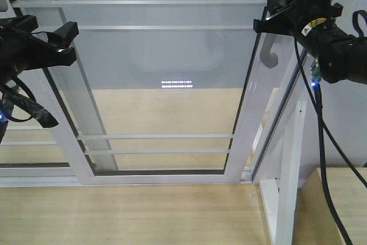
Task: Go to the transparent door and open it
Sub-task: 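Slide the door panel away from the frame with the right gripper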
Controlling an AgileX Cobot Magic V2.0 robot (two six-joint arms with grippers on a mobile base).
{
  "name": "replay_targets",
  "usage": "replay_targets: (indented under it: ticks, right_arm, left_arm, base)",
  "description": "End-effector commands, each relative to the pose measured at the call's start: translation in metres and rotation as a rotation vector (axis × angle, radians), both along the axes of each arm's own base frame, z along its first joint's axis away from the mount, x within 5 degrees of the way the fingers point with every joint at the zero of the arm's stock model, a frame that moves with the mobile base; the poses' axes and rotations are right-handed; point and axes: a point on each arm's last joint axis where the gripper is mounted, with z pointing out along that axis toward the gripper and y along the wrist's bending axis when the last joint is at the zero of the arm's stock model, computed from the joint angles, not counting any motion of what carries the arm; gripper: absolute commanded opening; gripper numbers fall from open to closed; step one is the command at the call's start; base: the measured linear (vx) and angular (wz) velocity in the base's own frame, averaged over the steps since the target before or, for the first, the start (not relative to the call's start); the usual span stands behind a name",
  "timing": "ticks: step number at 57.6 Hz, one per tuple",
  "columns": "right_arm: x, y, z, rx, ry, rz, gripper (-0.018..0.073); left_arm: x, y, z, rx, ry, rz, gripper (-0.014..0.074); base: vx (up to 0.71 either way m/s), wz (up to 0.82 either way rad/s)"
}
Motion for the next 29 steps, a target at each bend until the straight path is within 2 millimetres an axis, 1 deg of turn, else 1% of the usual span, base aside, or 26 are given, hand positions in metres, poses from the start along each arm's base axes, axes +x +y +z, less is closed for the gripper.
replay_targets:
  ticks: [1, 10, 18, 23, 29]
  right_arm:
    - [-0.011, 0.032, 0.04, -0.042, -0.2, 0.135, 0.0094]
    - [-0.017, 0.054, 0.041, -0.034, -0.206, 0.192, 0.0094]
    - [-0.022, 0.068, 0.041, -0.039, -0.215, 0.228, 0.0094]
    - [-0.023, 0.068, 0.043, -0.048, -0.216, 0.231, 0.0094]
    - [-0.027, 0.065, 0.053, -0.055, -0.205, 0.22, 0.0094]
  left_arm:
    - [0.0, -0.002, 0.026, -0.053, -0.136, -0.013, 0.0587]
    - [0.0, -0.002, 0.026, -0.053, -0.136, -0.013, 0.0587]
    - [0.0, -0.002, 0.026, -0.055, -0.144, -0.014, 0.0587]
    - [0.0, -0.002, 0.027, -0.058, -0.153, -0.016, 0.0587]
    - [0.0, -0.002, 0.028, -0.061, -0.158, -0.017, 0.0587]
  base:
    - [0.0, 0.0]
    - [0.0, 0.0]
    - [0.0, 0.0]
    - [0.0, 0.0]
    - [0.0, 0.0]
